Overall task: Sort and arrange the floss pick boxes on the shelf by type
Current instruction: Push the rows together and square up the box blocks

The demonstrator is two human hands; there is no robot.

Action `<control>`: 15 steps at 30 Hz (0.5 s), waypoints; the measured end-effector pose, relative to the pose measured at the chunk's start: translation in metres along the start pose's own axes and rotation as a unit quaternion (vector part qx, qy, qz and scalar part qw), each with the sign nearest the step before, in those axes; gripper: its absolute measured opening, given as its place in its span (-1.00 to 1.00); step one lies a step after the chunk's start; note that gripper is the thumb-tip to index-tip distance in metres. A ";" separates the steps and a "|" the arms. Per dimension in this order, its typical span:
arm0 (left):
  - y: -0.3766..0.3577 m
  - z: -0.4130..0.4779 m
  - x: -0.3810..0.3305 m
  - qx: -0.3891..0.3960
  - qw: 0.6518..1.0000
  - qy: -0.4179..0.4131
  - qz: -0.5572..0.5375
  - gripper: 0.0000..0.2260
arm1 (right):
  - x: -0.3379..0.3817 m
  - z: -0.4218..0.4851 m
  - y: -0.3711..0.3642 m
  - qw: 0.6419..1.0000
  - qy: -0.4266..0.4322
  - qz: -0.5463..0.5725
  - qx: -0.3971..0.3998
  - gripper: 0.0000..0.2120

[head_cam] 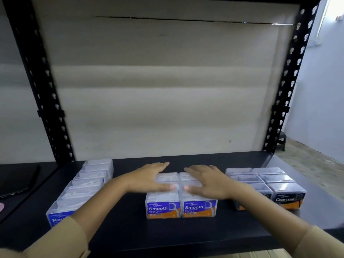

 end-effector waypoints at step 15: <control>-0.038 -0.018 -0.015 -0.020 0.995 -0.002 0.101 -0.02 | 0.001 -0.019 -0.027 0.991 0.003 -0.125 -0.046 -0.07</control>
Point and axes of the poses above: each hand's wrist, its own z-axis towards the middle knuckle, its own y-axis out of the back of the hand, x = y × z, the point moved 8 cm from there along z, towards the middle knuckle, and after that the axes turned 12 degrees about -y, right-handed, at the moved point
